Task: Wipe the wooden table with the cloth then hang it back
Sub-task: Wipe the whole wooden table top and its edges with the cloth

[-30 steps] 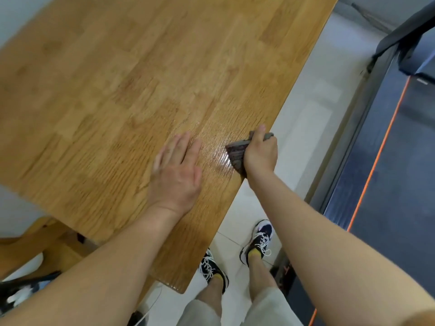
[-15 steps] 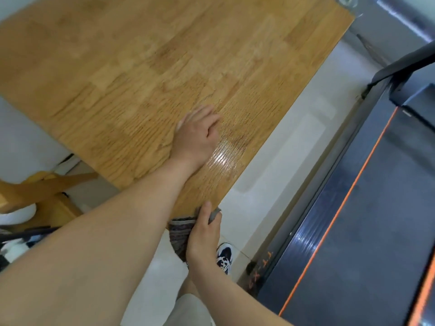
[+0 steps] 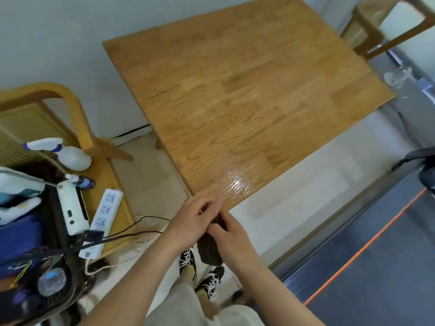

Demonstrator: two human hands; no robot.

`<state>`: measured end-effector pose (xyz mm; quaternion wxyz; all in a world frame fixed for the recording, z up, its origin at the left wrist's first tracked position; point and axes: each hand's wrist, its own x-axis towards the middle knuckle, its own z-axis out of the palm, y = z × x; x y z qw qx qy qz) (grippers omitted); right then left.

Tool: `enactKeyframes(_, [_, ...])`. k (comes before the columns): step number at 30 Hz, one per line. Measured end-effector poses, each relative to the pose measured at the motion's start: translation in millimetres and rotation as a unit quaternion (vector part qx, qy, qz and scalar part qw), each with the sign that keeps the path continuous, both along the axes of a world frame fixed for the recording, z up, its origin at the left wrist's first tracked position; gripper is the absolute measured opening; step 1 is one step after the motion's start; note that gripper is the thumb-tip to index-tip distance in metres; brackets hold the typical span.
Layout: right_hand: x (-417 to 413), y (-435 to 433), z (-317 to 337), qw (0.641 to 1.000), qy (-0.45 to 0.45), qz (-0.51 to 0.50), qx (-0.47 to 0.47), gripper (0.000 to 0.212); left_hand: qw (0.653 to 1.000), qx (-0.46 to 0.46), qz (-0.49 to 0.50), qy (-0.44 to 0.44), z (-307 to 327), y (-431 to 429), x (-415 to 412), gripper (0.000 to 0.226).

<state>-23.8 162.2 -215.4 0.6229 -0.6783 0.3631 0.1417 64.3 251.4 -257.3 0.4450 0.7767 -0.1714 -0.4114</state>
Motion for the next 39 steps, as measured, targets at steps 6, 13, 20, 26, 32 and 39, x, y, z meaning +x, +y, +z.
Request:
enactKeyframes(6, [14.5, -17.9, 15.1, 0.977, -0.068, 0.161, -0.120, 0.052, 0.934, -0.058, 0.314, 0.163, 14.9, 13.8, -28.8, 0.021])
enactKeyframes(13, [16.0, -37.7, 18.8, 0.878, -0.249, 0.145, -0.383, 0.047, 0.859, -0.080, 0.504, 0.047, 4.1, 16.9, -30.5, 0.030])
enactKeyframes(20, [22.4, -29.7, -27.8, 0.886, -0.188, 0.164, -0.390, 0.050, 0.814, 0.081, 0.575, 0.030, -36.6, 6.9, -12.0, 0.046])
enactKeyframes(26, [24.0, -45.4, -51.8, 0.863, -0.058, 0.261, -0.428, 0.069, 0.867, -0.034, 0.490, 0.082, -45.4, -61.4, -30.4, 0.055])
enactKeyframes(32, [22.6, -54.2, -60.0, 0.821, -0.022, 0.318, -0.473, 0.065, 0.878, 0.023, 0.479, 0.016, -51.9, -70.3, -36.7, 0.023])
enactKeyframes(39, [19.4, -61.0, -60.4, 0.811, -0.039, 0.337, -0.477, 0.063, 0.781, -0.017, 0.621, 0.066, -34.4, -55.2, -25.9, 0.037])
